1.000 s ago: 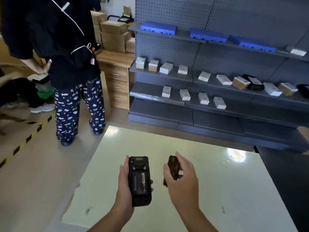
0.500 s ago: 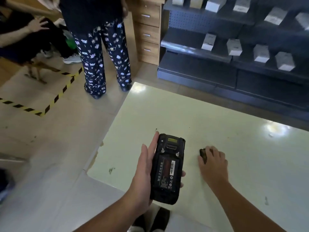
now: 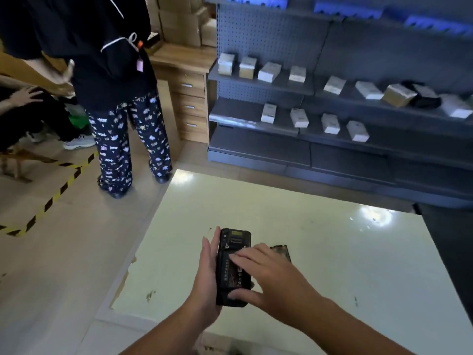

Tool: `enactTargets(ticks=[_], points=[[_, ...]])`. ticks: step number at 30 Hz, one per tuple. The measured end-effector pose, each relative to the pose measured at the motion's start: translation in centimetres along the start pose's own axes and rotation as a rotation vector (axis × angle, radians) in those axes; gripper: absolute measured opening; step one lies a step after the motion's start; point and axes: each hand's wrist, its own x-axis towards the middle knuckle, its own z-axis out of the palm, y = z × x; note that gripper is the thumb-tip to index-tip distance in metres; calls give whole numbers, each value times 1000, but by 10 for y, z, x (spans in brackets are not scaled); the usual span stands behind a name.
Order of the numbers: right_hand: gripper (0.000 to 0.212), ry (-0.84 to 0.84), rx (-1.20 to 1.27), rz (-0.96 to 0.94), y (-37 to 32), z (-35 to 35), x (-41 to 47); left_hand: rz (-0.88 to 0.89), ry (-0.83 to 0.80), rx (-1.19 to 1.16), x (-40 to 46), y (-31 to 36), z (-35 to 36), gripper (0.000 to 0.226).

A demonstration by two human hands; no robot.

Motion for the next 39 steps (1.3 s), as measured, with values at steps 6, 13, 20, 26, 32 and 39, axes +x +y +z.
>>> enactTargets(ticks=[6,13,20,26,32,39], points=[[68,42,-167,-64,3,-7,1,6,19,-23,-1,1,12,54],[59,-85,-487,-207,4,-2,7,-34,28,-30,7,9,11,52],[45,82,-24,-28,16,-14,34,10,33,-4,23,8,2,45],[33,70,706,625,-4,-8,54,32,110,118,36,22,5,53],[5,-78,929,910,-23,1,76,44,103,249,55,12,-13,24],[50,-298,1280,991,-19,5,54,169,216,461,96,-8,-49,50]])
